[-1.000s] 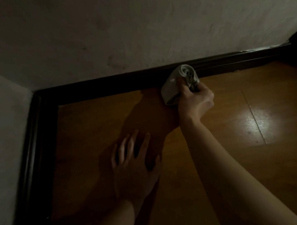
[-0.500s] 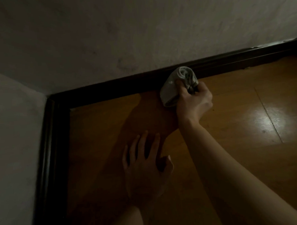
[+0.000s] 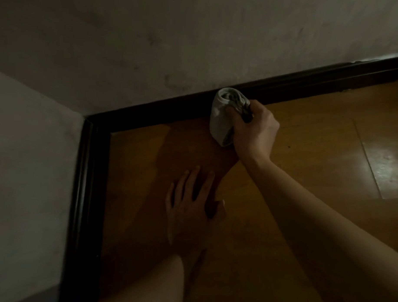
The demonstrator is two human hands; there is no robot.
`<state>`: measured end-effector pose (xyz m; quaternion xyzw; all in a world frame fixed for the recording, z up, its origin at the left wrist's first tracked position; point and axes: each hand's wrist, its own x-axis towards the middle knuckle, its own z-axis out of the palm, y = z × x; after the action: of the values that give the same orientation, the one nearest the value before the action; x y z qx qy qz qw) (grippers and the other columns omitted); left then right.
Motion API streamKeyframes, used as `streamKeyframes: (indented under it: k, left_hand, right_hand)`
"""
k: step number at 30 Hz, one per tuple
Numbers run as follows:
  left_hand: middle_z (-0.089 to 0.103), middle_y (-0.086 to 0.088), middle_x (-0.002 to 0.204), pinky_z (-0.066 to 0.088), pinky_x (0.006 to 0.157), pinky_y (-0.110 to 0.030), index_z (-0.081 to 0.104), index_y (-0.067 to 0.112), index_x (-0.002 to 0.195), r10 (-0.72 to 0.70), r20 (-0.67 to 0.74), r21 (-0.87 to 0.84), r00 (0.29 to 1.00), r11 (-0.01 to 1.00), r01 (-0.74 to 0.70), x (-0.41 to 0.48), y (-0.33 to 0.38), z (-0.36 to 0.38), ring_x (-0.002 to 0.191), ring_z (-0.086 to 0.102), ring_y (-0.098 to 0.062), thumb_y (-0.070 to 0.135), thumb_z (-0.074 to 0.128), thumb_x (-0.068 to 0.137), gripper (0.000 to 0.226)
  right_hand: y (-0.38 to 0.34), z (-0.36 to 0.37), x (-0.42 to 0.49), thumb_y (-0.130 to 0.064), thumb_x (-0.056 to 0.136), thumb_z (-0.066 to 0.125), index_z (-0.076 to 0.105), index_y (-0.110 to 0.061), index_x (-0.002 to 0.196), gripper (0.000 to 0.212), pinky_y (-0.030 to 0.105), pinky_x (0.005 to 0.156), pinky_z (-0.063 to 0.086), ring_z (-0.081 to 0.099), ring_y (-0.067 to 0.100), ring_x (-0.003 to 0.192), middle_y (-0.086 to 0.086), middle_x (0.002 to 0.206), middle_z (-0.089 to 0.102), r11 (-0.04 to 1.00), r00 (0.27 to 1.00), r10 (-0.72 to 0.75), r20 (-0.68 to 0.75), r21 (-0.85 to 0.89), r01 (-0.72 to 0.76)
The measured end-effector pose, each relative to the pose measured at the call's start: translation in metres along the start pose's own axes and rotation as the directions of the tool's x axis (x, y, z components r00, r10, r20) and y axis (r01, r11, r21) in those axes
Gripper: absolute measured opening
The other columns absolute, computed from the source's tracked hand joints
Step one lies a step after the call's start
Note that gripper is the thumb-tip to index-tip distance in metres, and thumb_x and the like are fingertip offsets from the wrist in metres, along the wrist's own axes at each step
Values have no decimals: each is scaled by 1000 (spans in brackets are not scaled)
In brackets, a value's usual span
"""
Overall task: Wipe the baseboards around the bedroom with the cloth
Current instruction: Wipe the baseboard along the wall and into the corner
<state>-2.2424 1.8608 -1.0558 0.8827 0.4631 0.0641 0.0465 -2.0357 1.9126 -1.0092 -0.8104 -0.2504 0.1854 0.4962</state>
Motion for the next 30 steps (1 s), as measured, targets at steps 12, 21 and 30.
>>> streamKeyframes:
  k: [12,21,30]
  left_hand:
    - [28,5,165,15,124,-49,37,40,155,-50,103,0,993,999,50,-1,5,-10,152,25,-22,59,43,95,63]
    - [34,7,162,22,120,-54,47,38,148,-67,80,-98,994,992,75,-1,5,-5,150,28,-21,59,42,94,58]
    - [48,0,151,18,122,-49,59,31,139,-90,5,-200,996,976,89,22,53,0,137,43,-23,51,47,91,53]
  right_hand:
    - [-7,-54,35,-44,90,69,62,-17,88,27,14,55,32,58,15,80,0,90,65,994,995,-71,70,-75,76]
    - [19,-87,48,-47,86,70,67,-16,91,32,43,76,54,63,18,85,0,91,68,999,993,-8,-118,-53,2]
    - [9,-76,45,-46,85,73,62,-26,81,24,25,62,40,62,13,79,-4,83,67,997,997,-15,-75,-80,9]
